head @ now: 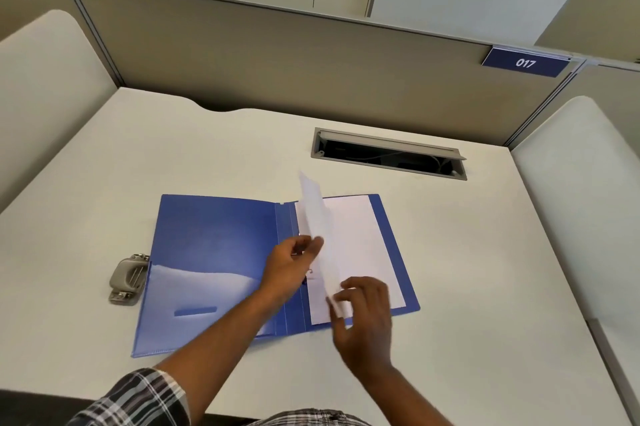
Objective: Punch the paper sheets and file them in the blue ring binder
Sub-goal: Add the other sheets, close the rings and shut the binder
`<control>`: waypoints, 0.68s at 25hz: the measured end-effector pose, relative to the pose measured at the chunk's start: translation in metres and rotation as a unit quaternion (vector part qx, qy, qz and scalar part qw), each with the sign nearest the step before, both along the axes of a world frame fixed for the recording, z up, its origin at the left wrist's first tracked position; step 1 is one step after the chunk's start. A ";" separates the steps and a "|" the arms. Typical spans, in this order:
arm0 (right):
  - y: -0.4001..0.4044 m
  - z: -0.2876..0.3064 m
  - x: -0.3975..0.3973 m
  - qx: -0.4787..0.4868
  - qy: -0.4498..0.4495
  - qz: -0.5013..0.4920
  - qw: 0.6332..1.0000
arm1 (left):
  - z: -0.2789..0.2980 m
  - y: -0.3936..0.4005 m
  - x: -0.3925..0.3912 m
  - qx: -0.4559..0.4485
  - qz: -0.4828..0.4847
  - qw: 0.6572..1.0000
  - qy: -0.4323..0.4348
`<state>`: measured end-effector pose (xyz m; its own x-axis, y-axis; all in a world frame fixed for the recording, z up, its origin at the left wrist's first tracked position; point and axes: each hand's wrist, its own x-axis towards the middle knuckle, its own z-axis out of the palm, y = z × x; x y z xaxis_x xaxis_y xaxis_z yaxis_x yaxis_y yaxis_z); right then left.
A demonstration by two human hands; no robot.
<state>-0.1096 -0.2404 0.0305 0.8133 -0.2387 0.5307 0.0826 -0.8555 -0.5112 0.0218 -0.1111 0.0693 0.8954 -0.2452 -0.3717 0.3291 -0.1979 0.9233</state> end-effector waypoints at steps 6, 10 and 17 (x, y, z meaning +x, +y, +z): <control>0.032 -0.003 0.002 -0.007 0.102 0.158 0.982 | -0.006 0.046 0.032 0.077 0.149 0.986 0.022; 0.000 -0.022 0.011 0.038 0.161 -0.075 0.983 | -0.029 0.101 0.040 0.135 0.171 0.976 0.023; -0.064 -0.049 0.014 0.047 0.392 -0.325 0.859 | -0.065 0.156 0.050 0.232 0.189 0.954 -0.004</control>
